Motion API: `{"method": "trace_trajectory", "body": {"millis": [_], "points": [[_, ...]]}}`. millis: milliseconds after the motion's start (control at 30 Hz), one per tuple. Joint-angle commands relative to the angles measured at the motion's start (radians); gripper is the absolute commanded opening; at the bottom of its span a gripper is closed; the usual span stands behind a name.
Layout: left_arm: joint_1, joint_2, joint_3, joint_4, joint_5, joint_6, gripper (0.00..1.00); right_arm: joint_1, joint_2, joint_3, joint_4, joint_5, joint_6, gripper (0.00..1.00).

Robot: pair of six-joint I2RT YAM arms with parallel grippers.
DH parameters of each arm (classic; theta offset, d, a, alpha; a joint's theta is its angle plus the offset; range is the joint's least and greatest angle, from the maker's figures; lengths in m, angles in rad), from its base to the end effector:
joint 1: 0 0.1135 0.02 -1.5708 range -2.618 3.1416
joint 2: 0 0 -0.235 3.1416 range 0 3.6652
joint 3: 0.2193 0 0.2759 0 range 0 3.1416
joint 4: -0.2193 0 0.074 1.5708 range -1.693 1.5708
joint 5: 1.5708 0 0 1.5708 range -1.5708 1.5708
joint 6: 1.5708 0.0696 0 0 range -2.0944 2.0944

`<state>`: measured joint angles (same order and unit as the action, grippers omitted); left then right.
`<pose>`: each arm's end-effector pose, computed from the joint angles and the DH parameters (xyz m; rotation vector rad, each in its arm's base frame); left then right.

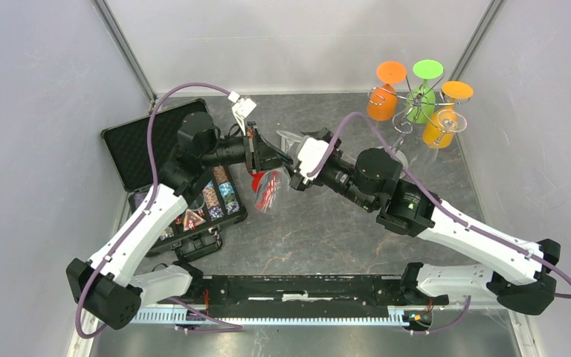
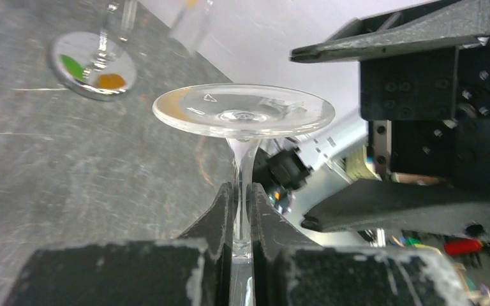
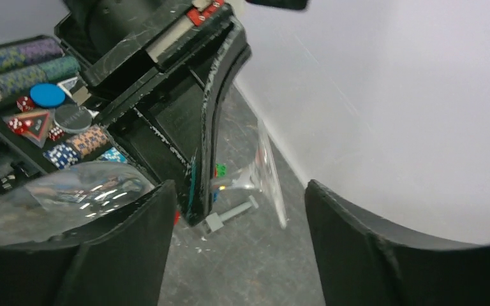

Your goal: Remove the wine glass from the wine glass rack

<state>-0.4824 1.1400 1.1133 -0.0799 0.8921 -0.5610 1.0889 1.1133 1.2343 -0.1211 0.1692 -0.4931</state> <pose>0.2492 -0.1917 0.3673 0.6739 1.7552 -1.4898 0.1582 0.2771 0.4164 -1.0260 1.2024 0.3346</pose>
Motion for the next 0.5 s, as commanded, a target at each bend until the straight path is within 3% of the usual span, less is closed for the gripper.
{"method": "trace_trajectory", "body": {"millis": [0, 133, 300, 467], "points": [[-0.002, -0.046, 0.063, -0.008, -0.249, 0.015, 0.02, 0.005, -0.038, 0.026, 0.043, 0.161, 0.231, 0.81], [-0.003, -0.058, 0.089, 0.059, -0.41, -0.008, 0.02, 0.005, -0.133, -0.099, 0.183, 0.152, 0.498, 0.83], [-0.003, -0.095, 0.053, 0.26, -0.668, -0.09, 0.02, 0.005, -0.253, -0.369, 0.549, 0.063, 0.861, 0.82], [-0.002, -0.132, 0.015, 0.41, -0.888, -0.233, 0.02, 0.005, -0.25, -0.481, 0.797, 0.028, 1.089, 0.84]]}}
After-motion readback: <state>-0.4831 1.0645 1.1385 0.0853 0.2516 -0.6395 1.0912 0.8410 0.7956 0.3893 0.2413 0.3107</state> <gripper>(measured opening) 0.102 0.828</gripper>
